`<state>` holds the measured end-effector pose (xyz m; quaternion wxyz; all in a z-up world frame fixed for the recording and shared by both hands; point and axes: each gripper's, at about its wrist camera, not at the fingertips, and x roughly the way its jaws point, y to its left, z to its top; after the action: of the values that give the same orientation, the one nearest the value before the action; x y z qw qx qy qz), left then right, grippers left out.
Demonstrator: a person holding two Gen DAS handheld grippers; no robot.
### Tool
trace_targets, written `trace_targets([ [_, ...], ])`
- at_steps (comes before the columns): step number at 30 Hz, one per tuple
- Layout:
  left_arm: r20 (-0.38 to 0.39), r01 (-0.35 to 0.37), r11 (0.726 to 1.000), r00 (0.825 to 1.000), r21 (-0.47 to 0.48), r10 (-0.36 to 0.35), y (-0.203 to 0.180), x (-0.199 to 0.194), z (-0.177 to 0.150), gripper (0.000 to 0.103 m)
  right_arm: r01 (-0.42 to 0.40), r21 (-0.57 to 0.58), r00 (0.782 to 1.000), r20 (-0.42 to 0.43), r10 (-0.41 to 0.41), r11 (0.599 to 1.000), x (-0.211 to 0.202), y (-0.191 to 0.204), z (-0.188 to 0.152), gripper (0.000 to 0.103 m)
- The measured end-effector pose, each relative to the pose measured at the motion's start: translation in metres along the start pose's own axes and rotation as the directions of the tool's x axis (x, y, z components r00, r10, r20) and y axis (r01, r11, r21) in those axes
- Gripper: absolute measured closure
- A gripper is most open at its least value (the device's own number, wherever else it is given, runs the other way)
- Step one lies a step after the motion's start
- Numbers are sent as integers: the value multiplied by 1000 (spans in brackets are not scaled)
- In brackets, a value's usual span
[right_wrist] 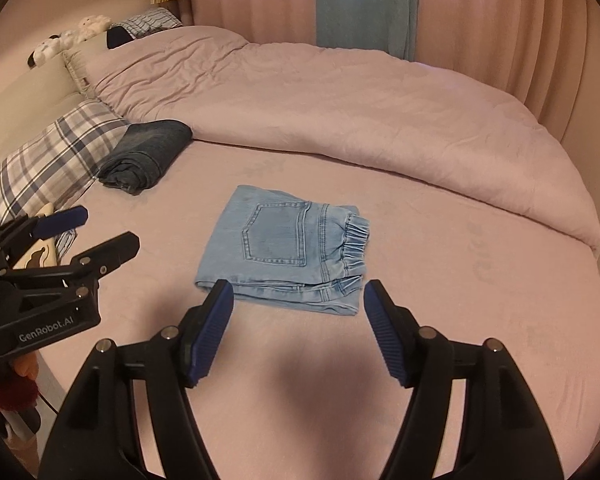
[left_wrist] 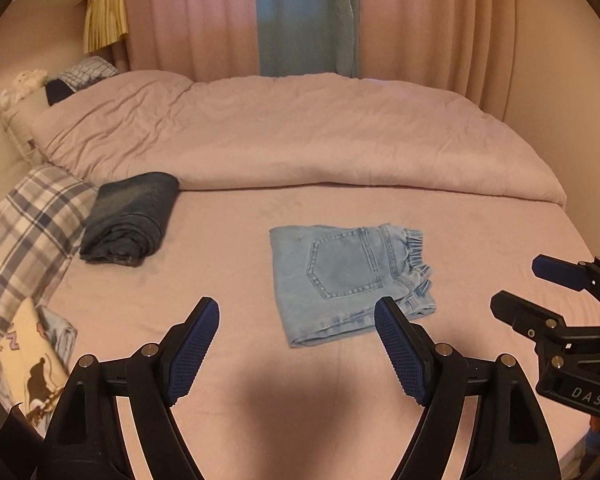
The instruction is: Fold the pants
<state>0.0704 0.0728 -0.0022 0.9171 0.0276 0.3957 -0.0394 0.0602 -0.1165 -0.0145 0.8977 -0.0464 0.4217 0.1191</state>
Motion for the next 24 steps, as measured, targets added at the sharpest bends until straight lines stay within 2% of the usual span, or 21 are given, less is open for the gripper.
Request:
trace_targets([
  [24,12,-7,1000,1000,12,7,-9,-22,-2,23,8,-23,1000,28,-8,1000,-29,4,-6,35],
])
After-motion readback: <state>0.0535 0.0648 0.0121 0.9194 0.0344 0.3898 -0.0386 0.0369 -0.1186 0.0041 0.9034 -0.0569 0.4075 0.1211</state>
